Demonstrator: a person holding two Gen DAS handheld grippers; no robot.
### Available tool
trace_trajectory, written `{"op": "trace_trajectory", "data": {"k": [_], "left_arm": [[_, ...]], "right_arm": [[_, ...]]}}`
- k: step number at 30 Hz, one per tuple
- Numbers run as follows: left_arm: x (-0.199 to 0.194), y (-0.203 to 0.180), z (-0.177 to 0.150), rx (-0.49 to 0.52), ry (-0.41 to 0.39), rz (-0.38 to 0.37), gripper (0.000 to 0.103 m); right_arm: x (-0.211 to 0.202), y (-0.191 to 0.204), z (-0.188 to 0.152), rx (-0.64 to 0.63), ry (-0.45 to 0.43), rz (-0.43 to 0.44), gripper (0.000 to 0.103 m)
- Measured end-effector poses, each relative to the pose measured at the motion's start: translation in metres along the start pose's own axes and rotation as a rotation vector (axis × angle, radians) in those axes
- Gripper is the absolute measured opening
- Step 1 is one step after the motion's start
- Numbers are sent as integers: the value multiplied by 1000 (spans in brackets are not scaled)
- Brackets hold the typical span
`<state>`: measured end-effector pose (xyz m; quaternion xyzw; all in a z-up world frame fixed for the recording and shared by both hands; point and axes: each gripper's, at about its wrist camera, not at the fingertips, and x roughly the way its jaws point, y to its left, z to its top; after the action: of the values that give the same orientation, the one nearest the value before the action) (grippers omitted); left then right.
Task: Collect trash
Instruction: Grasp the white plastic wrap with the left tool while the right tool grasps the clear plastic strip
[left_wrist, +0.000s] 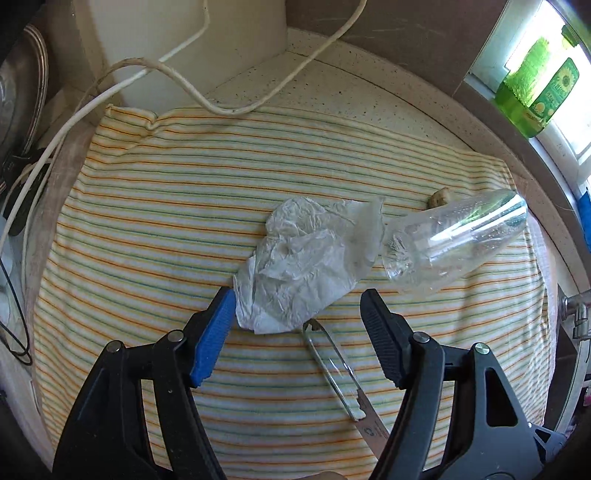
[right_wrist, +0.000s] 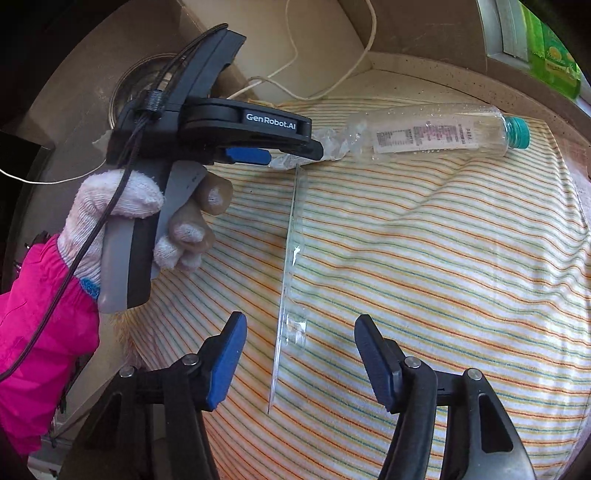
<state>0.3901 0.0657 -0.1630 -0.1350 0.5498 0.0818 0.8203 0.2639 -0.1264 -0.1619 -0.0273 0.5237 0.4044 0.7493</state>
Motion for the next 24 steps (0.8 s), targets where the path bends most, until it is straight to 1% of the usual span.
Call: {"op": "trace_trajectory", "data": {"k": [3, 6, 11, 13, 15, 16, 18, 19, 21, 23, 24], "left_arm": [[10, 0, 4, -2, 13, 1, 72], [19, 0, 7, -11, 28, -1, 72], [25, -2, 11, 1, 20, 16, 72], [25, -4, 13, 2, 13, 25, 63], [25, -3, 13, 10, 9, 43, 50], [26, -4, 14, 9, 6, 44, 48], [26, 1, 14, -4, 4, 42, 37], [24, 4, 14, -15, 3, 33, 35], [23, 11, 15, -44, 4, 14, 28], [22, 17, 15, -62, 4, 8, 25], [22, 19, 14, -69, 2, 8, 24]], "right_arm": [[1, -3, 3, 0, -1, 10, 63], [6, -5, 7, 1, 8, 15, 59], [12, -3, 11, -15, 28, 24, 54], [15, 0, 12, -22, 31, 26, 52], [19, 1, 14, -27, 39, 24, 50], [14, 4, 11, -29, 43, 24, 48], [18, 4, 13, -32, 51, 20, 48], [19, 5, 13, -35, 54, 17, 47], [21, 5, 13, -41, 58, 8, 43], [25, 7, 16, -46, 63, -3, 37], [28, 8, 18, -46, 65, -9, 36]]}}
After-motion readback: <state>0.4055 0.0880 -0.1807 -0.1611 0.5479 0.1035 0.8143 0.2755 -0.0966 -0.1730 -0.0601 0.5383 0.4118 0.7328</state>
